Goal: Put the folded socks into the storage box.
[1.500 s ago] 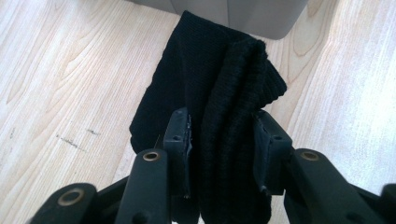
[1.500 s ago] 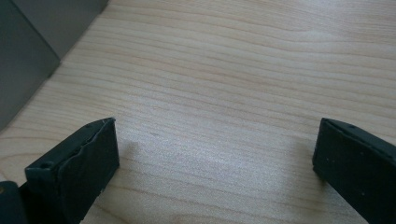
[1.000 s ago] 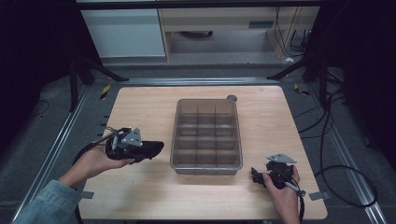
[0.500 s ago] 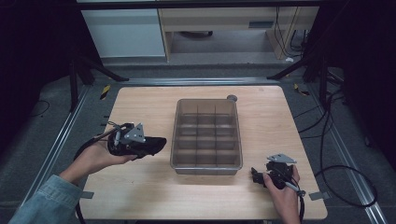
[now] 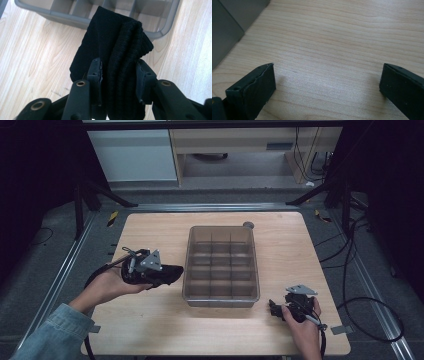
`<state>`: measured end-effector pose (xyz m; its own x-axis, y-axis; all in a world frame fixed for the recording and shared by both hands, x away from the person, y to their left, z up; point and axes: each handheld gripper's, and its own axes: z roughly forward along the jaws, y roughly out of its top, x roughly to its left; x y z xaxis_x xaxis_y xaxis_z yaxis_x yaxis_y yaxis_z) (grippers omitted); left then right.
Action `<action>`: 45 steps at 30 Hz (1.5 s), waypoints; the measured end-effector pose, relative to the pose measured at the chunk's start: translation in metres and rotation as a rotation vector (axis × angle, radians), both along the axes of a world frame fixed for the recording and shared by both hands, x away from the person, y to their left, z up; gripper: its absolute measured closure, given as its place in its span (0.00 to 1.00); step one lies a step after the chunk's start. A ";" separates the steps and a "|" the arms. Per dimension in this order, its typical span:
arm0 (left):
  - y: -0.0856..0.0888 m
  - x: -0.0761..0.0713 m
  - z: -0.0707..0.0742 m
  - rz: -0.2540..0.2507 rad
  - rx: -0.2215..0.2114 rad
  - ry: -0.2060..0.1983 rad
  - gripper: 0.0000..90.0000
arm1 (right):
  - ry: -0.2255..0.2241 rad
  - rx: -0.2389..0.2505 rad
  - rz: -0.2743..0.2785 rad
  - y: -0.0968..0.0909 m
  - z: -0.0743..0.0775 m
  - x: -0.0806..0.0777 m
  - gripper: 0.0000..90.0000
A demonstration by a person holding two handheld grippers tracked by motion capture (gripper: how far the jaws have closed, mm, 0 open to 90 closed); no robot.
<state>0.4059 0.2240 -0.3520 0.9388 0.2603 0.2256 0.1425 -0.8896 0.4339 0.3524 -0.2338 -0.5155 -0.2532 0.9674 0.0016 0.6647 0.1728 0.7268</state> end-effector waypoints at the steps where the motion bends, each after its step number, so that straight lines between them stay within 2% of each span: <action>1: -0.002 0.000 0.000 -0.001 -0.002 0.001 0.69 | 0.000 0.000 0.000 0.000 0.000 0.000 0.01; 12: -0.022 0.004 0.005 -0.028 0.001 0.002 0.69 | 0.000 0.000 0.001 0.000 0.000 0.000 0.01; 16: -0.031 0.006 0.005 -0.039 0.019 0.007 0.69 | 0.000 0.001 0.000 0.000 0.000 0.000 0.01; 28: -0.051 0.011 0.009 -0.055 0.030 0.020 0.69 | 0.001 -0.001 0.000 0.000 0.000 0.000 0.01; 32: -0.058 0.010 0.006 -0.072 0.034 0.032 0.69 | 0.001 -0.001 0.000 0.000 0.000 0.000 0.01; 33: -0.063 0.010 0.003 -0.083 0.048 0.038 0.69 | 0.001 0.000 -0.001 0.000 0.000 0.000 0.01; 45: -0.087 0.009 -0.015 -0.123 0.079 0.080 0.69 | 0.001 0.000 -0.001 0.000 0.000 0.000 0.01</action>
<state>0.4148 0.1373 -0.3675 0.9783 0.1268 0.1639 0.0618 -0.9334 0.3534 0.3522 -0.2337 -0.5154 -0.2524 0.9676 0.0017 0.6659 0.1725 0.7258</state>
